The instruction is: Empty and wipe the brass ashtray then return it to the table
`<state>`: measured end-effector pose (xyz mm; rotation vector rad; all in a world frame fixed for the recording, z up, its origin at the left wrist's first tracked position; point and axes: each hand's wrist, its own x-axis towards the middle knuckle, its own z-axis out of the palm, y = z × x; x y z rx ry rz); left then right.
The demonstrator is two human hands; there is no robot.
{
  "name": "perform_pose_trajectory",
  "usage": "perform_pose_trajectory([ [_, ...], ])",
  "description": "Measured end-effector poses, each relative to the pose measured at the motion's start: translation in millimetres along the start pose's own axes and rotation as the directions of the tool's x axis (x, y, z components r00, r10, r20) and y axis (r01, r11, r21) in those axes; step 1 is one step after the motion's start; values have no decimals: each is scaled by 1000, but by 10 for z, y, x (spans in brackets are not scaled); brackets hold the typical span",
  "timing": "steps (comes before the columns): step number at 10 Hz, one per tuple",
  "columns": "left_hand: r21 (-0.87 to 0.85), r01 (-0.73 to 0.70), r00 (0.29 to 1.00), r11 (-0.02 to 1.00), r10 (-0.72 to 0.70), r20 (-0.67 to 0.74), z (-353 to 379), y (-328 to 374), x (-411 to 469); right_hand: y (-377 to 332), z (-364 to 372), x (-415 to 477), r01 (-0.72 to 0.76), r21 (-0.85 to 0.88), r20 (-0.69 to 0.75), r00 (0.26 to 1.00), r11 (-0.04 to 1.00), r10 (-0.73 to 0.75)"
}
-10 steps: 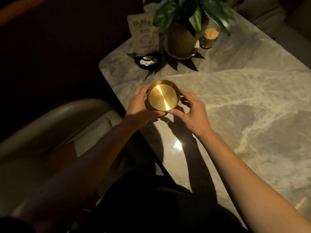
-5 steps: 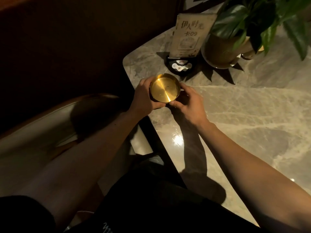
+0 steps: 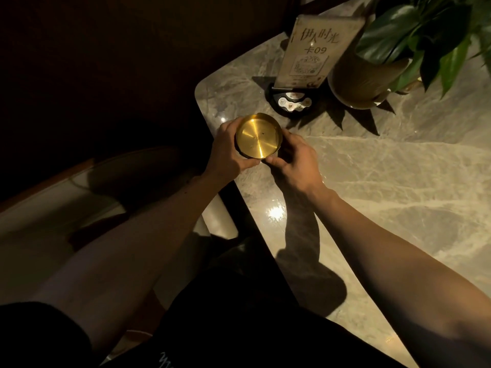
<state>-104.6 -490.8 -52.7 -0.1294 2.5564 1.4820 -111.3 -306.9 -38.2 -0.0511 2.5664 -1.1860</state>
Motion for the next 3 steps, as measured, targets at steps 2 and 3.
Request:
perform_pose_trajectory([
  [2,79,-143,986,987,149,-75,28,9,-87,53,-94,-113,-15,10,-22,1000,1000,16],
  [3,163,-303,928,939,329,-172,129,75,-171,131,-209,-286,-39,21,-78,996,999,41],
])
